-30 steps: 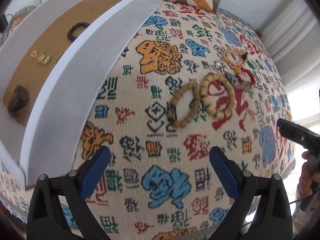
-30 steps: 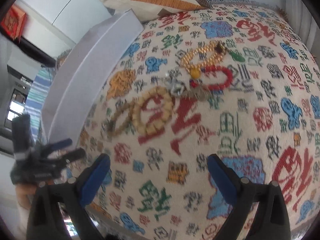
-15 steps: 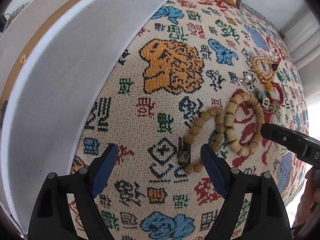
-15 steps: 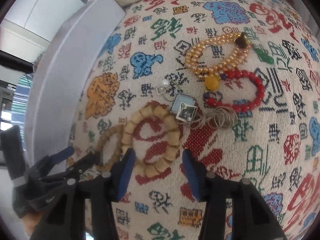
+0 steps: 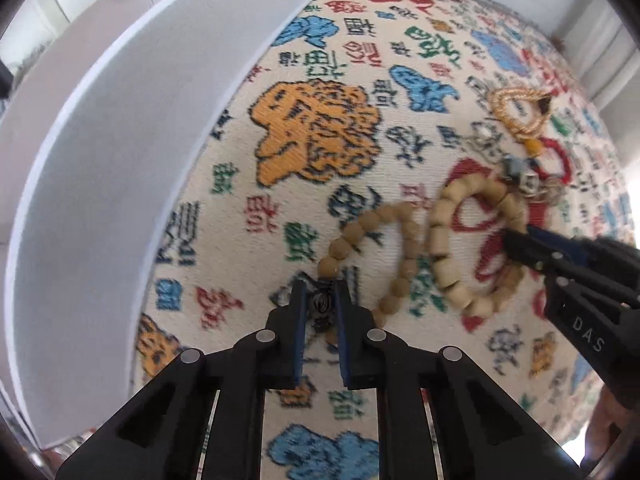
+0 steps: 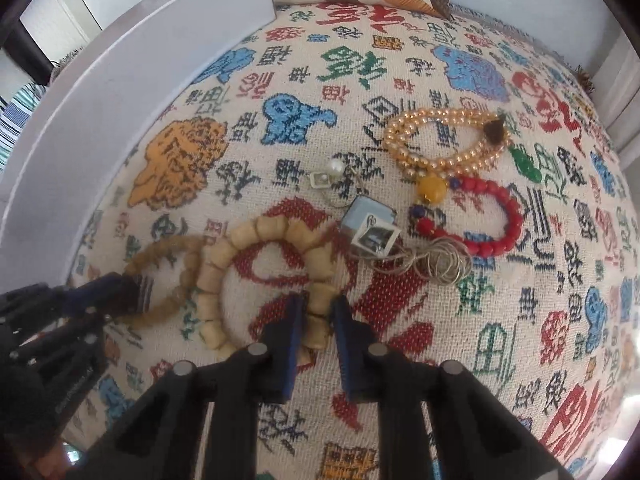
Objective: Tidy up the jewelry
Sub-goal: 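Close the left tool on the small dark wooden bead bracelet, then lift the small bracelet with the left tool while the right tool grasps the large pale bead bracelet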
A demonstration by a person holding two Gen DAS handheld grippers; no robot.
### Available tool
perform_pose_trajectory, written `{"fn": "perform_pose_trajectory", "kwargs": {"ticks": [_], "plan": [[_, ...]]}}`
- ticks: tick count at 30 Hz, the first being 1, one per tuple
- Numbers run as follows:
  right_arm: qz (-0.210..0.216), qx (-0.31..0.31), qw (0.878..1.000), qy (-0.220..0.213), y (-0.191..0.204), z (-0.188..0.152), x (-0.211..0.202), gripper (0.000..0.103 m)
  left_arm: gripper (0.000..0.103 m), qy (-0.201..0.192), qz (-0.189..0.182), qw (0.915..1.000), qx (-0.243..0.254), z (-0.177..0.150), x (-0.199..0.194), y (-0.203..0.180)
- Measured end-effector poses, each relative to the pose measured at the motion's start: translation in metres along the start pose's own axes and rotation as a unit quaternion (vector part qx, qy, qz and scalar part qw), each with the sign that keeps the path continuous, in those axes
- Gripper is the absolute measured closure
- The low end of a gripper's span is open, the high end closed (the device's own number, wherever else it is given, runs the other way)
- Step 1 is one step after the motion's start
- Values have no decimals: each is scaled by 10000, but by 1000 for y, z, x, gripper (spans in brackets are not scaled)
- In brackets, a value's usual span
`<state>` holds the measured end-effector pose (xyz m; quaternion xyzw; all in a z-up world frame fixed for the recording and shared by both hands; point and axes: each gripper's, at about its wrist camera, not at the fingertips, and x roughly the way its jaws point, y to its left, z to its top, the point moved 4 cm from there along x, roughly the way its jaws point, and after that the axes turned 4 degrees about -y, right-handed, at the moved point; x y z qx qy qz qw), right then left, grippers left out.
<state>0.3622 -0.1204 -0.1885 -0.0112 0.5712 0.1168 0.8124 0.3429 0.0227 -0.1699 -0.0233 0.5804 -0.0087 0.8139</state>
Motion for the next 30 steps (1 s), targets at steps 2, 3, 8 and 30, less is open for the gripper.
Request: {"fn": "perform_pose_trajectory", "kwargs": {"ticks": [2, 3, 8, 30], "plan": [[220, 66, 9997, -69, -8, -4, -15, 87, 91, -53, -233, 9996, -147, 0, -10, 1], [294, 51, 9995, -131, -10, -5, -24, 87, 91, -88, -373, 9990, -223, 0, -17, 1], [593, -74, 9971, -466, -12, 4, -74, 87, 91, -242, -909, 9947, -405, 5, -55, 10], [797, -1213, 9872, 668, 37, -21, -48, 66, 91, -580, -1334, 9879, -533, -5, -143, 59]]}}
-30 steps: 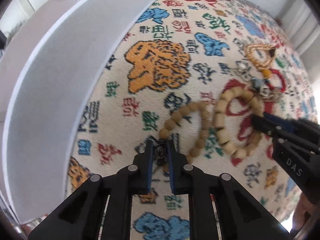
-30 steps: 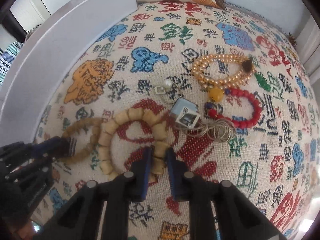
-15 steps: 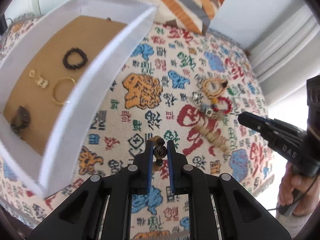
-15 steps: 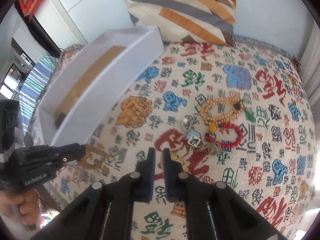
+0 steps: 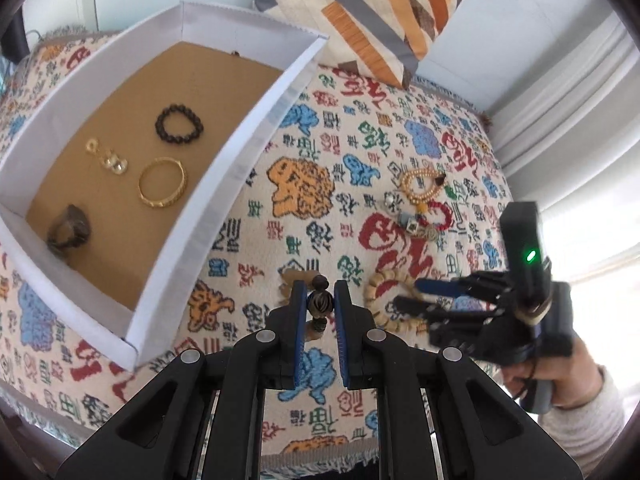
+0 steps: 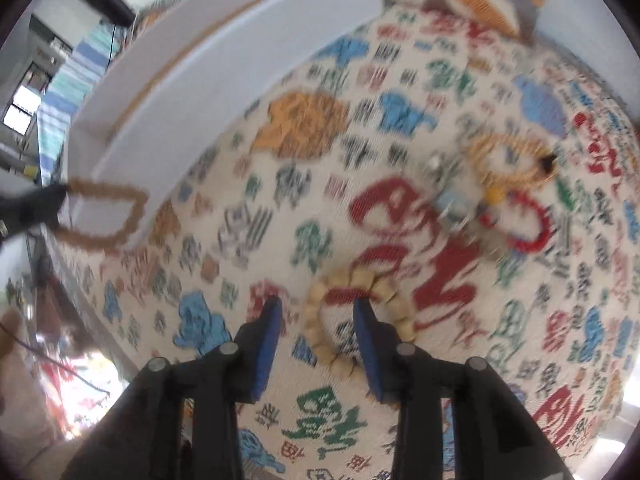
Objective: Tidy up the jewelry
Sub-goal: 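Lift the small bracelet with the left tool while the right tool grasps the large pale bead bracelet, then carry both wooden bracelets with both tools into the white box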
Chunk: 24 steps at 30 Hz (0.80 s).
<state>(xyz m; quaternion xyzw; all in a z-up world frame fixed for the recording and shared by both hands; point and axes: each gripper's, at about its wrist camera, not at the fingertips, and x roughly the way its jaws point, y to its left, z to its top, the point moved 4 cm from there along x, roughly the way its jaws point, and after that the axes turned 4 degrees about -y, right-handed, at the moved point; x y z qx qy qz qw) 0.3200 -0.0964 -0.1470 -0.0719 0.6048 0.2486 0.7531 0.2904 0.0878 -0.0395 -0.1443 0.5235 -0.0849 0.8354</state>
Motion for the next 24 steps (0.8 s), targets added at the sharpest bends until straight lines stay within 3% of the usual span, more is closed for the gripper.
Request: {"fn": "perform_pose_trajectory", "kwargs": {"ticks": [5, 7, 9, 10, 12, 19, 24], "plan": [[-206, -477, 9983, 281, 16, -26, 36, 66, 91, 184, -40, 9998, -64, -12, 16, 0], [-198, -515, 9983, 186, 16, -28, 44, 66, 91, 202, -20, 9998, -41, -16, 17, -2], [-291, -670, 9973, 77, 18, -30, 49, 75, 91, 218, 1, 9998, -42, -18, 17, -2], [-474, -783, 9958, 25, 18, -31, 48, 89, 91, 219, 1, 9998, -42, -18, 16, -2], [-384, -650, 9971, 19, 16, -31, 43, 89, 91, 186, -1, 9998, -31, -17, 10, -1], [-41, -445, 9975, -552, 16, -7, -29, 89, 91, 20, -252, 9996, -109, 2, -25, 0], [556, -353, 9902, -1228, 35, 40, -97, 89, 91, -347, -254, 9988, -217, 33, -67, 19]]}}
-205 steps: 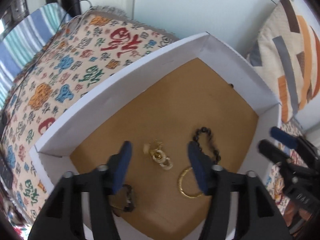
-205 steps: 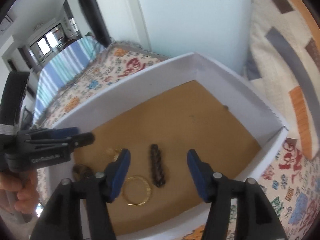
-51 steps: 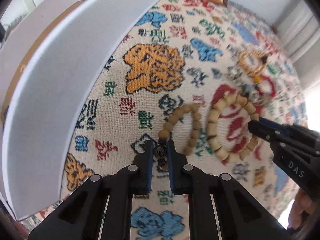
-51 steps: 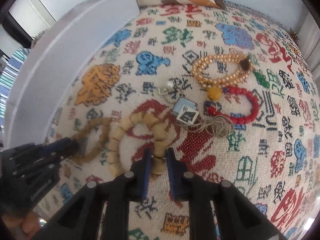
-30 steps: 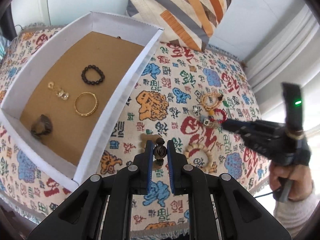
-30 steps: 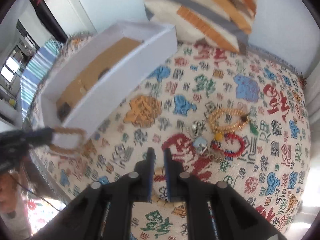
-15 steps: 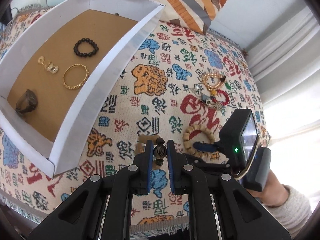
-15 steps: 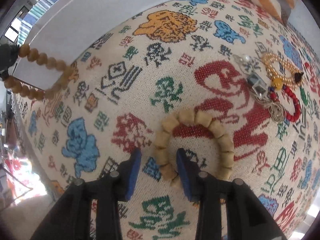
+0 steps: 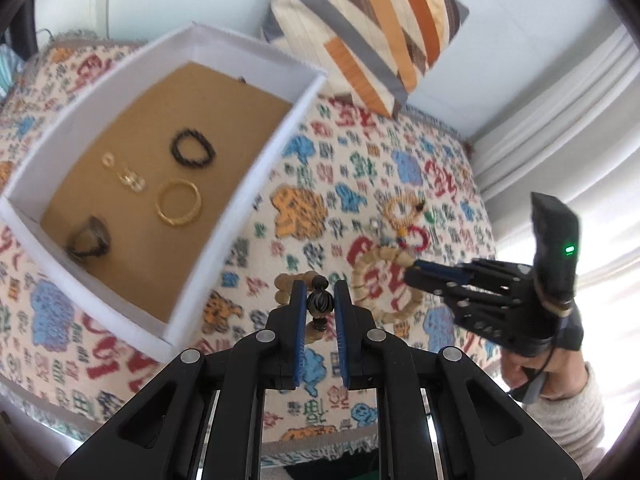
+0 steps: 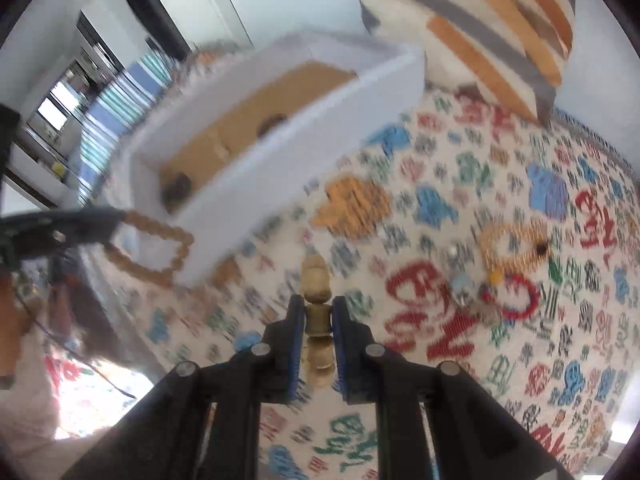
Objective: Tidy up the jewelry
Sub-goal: 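Carry both wooden bracelets with both tools into the white box, then open both tools to release the wooden bracelets in the box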
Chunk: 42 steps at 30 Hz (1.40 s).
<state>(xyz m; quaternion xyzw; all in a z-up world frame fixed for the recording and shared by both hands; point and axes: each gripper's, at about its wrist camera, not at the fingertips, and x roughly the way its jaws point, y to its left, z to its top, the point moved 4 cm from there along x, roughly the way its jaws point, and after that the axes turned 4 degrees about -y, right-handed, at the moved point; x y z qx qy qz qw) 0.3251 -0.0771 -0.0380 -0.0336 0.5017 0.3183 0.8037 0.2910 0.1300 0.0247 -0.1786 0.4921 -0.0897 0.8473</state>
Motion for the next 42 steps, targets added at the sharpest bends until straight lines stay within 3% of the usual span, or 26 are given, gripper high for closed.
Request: {"fn": "perform_pose_trajectory", "kwargs": {"ticks": [4, 8, 11, 15, 22, 27, 30, 31, 32, 33, 34, 35, 42], "plan": [[421, -43, 9984, -363, 27, 50, -16, 89, 91, -345, 320, 9987, -217, 33, -22, 33], [770, -161, 9946, -678, 58, 99, -11, 89, 91, -461, 685, 9953, -499, 61, -20, 74], [1079, -103, 9915, -715, 73, 125, 5, 89, 91, -478, 947, 9925, -614, 72, -9, 99], [1280, -142, 9898, -610, 90, 151, 39, 89, 91, -344, 1036, 9904, -844, 77, 13, 132], [1044, -166, 9939, -300, 90, 177, 103, 89, 91, 79, 1106, 9889, -990, 67, 57, 160], [344, -328, 9989, -54, 86, 184, 150, 89, 91, 272, 1259, 9867, -994, 62, 77, 174], [193, -395, 9990, 90, 88, 183, 175, 87, 90, 401, 1414, 9857, -828, 59, 88, 177], [294, -313, 9990, 92, 89, 184, 181, 77, 89, 428, 1478, 9852, -750, 58, 90, 177], [416, -218, 9989, 57, 88, 185, 184, 61, 79, 424, 1563, 9844, -686, 59, 91, 177], [496, -122, 9987, -25, 86, 186, 183, 57, 70, 390, 1658, 9831, -666, 60, 89, 179], [538, -63, 9985, -109, 86, 186, 181, 56, 48, 295, 1694, 9828, -677, 61, 85, 180], [616, -3, 9978, -258, 84, 187, 174, 56, 35, 129, 1677, 9833, -698, 63, 79, 180], [345, -176, 9925, -1157, 68, 164, 102, 56, 29, -530, 1698, 9830, -462, 62, 45, 159]]}}
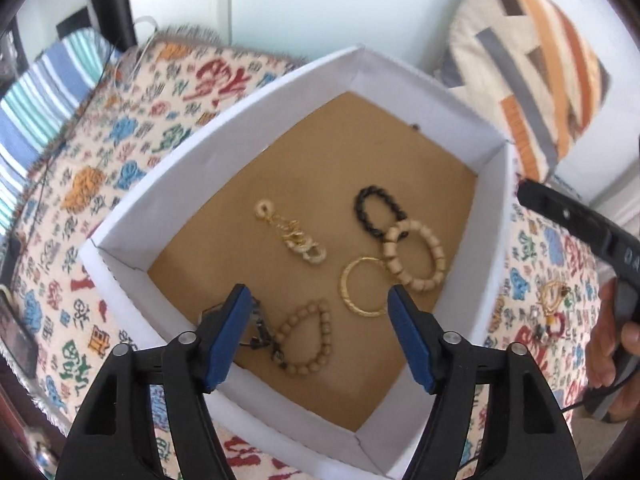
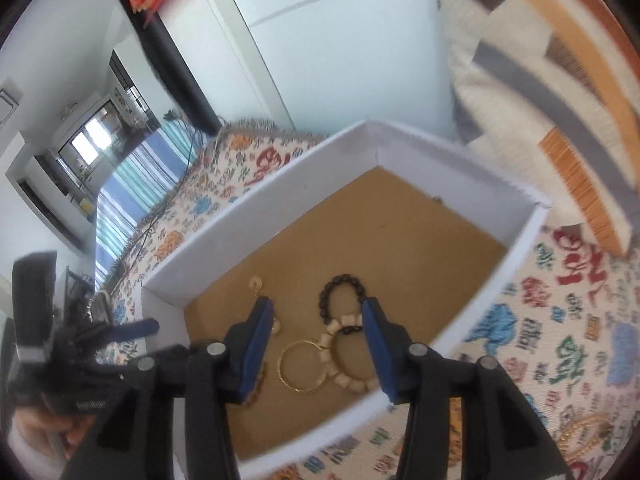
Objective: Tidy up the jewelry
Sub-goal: 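Open both tools to release the wooden bracelets in the box, then withdraw both tools from the box back over the bench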
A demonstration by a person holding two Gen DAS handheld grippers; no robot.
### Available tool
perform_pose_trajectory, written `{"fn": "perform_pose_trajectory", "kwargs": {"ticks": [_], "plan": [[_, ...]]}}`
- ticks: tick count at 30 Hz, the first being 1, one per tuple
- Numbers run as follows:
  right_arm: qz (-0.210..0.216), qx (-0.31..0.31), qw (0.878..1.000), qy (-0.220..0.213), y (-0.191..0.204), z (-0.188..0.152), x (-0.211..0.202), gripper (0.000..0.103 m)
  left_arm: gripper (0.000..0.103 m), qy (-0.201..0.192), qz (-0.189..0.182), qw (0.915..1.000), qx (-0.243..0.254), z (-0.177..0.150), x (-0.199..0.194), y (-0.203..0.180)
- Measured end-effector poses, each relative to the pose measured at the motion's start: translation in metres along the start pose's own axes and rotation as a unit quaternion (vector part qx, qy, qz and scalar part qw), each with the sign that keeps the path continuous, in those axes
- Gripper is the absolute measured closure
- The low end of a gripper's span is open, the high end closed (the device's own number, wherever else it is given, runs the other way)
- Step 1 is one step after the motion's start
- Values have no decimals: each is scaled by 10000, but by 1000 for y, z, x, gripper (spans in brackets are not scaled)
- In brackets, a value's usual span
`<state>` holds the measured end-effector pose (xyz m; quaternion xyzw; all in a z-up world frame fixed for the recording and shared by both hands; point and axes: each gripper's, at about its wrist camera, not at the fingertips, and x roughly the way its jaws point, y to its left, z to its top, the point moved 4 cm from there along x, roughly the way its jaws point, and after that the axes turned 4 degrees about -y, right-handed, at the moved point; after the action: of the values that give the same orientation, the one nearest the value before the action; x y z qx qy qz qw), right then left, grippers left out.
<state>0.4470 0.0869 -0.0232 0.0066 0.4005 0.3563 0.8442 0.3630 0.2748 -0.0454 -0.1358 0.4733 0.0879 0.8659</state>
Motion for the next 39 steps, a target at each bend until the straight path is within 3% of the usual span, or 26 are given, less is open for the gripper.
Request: {"fn": "perform_pose_trajectory", "kwargs": {"ticks": [4, 8, 15, 20, 24, 31, 34, 39], "plan": [[-256, -169, 9988, -385, -12, -37, -53, 55, 28, -136, -463, 9982, 348, -25, -21, -40], [-832, -82, 9944, -643, -34, -94, -103, 49, 23, -204, -932, 9926, 750, -71, -38, -90], [-1654, 508, 9833, -565, -80, -204, -156, 49, 16, -65, -1449, 9774, 1538, -174, -43, -168], [-2020, 942, 9744, -293, -110, -268, -183, 49, 15, 406, -1351, 9790, 1472, -226, -11, -193], [-2139, 1248, 9685, -264, -128, -301, -207, 49, 15, 537, -1080, 9818, 1468, -253, 6, -193], [-2312, 1518, 9601, -414, -134, -327, -233, 49, 15, 554, -849, 9848, 1407, -272, 9, -186], [-2403, 1682, 9555, -324, -135, -339, -235, 41, 15, 473, -836, 9843, 1484, -274, 4, -186], [-2647, 1703, 9487, -300, -134, -353, -243, 40, 15, 473, -836, 9828, 1580, -278, 8, -193]]}}
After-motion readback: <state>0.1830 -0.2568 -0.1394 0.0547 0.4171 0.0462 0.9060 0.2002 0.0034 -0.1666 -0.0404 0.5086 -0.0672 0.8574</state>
